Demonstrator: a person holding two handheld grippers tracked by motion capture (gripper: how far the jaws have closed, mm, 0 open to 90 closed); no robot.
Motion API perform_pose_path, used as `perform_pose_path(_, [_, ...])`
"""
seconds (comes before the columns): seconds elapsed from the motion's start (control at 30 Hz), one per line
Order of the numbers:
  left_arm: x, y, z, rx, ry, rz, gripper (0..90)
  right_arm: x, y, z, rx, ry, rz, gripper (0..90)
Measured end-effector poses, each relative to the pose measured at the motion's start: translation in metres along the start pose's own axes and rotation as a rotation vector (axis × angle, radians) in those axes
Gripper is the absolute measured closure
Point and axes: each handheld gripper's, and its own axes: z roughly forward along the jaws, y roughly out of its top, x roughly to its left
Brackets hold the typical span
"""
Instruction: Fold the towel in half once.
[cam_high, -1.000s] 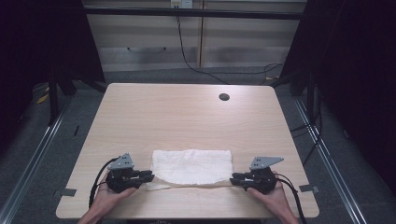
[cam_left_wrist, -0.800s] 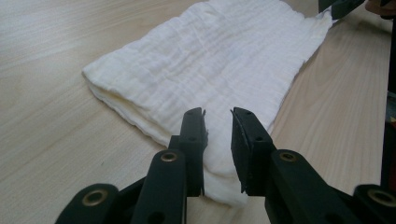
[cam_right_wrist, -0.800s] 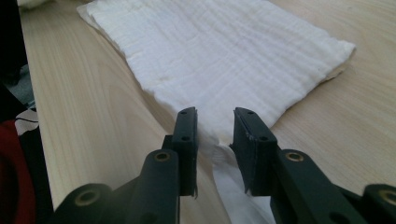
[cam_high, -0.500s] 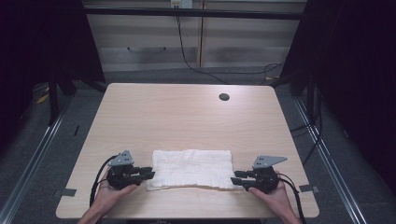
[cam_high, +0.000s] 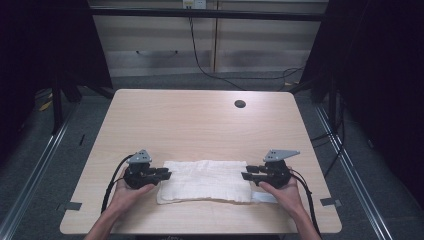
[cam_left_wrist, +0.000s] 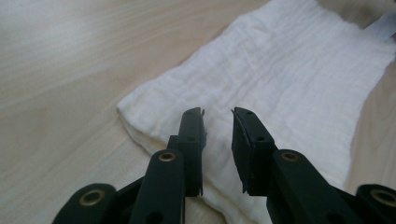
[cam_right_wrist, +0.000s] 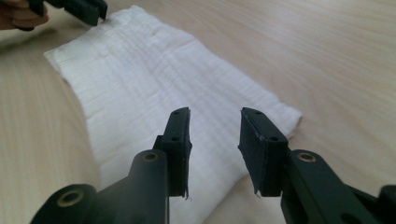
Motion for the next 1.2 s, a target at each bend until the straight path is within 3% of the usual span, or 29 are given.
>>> perform_pose_path(0.07, [-0.001, -0.004, 0.006, 0.031, 0.012, 0.012, 73.4, -0.006, 0.006, 0.004, 0.009, -0.002, 0.004, 61.6])
perform_pose_path(0.43, [0.001, -0.008, 0.007, 0.015, 0.007, 0.014, 73.9, -0.026, 0.017, 0.027, 0.068, -0.068, 0.001, 62.1])
perform_pose_path(0.53, [0.002, -0.009, 0.007, 0.01, 0.003, 0.015, 74.0, -0.034, 0.019, 0.034, 0.081, -0.072, 0.024, 61.0])
perform_pose_path(0.77, [0.002, -0.009, 0.007, 0.01, 0.004, 0.019, 74.2, -0.04, 0.021, 0.044, 0.088, -0.069, 0.05, 59.0])
perform_pose_path(1.0, [0.004, -0.009, 0.007, 0.009, -0.009, 0.011, 74.7, -0.047, 0.016, 0.051, 0.126, -0.072, 0.041, 58.5])
perform_pose_path(1.2, [0.003, -0.009, 0.007, 0.011, -0.006, 0.008, 74.7, -0.044, 0.014, 0.05, 0.116, -0.064, 0.03, 61.8])
